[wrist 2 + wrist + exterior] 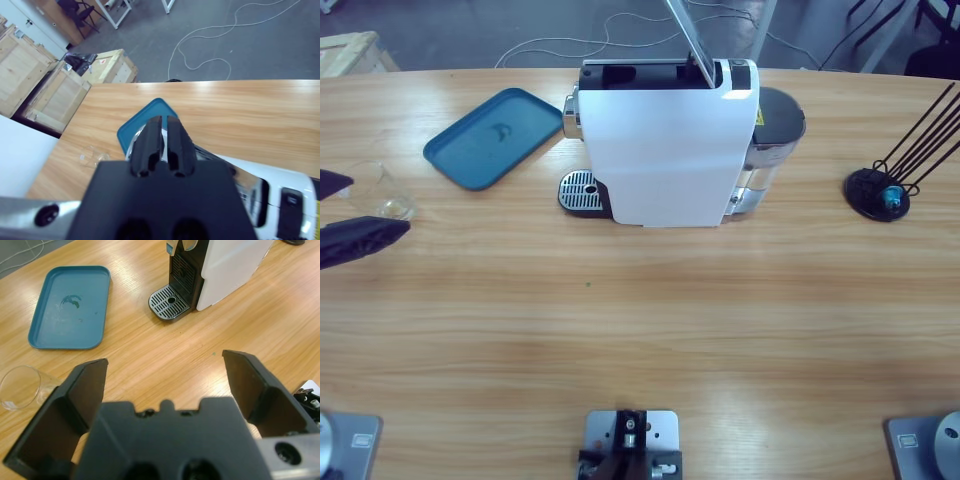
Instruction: Pour coffee
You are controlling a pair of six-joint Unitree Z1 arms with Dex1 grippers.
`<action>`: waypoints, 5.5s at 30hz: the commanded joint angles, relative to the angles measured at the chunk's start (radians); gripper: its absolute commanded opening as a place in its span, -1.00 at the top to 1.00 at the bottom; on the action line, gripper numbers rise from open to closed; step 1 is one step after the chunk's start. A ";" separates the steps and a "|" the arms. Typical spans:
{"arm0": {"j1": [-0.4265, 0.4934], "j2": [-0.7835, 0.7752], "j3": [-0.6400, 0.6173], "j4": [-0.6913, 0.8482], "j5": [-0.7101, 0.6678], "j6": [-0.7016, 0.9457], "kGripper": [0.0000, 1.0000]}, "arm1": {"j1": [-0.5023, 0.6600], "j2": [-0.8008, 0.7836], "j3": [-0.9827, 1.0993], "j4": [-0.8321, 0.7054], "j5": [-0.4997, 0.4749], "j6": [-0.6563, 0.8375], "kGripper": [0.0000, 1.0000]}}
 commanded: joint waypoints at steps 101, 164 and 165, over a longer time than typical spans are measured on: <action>0.595 0.456 0.340 -0.584 0.148 -0.028 -0.98 | 0.200 -0.844 0.597 0.551 -0.043 -0.227 -1.00; 0.701 0.802 0.016 -0.718 -0.936 0.825 1.00 | 0.200 -0.893 0.513 0.746 -0.057 -0.250 -1.00; 0.690 0.835 -0.023 -0.689 -0.937 0.833 1.00 | 0.200 -0.894 0.512 0.754 -0.058 -0.249 -1.00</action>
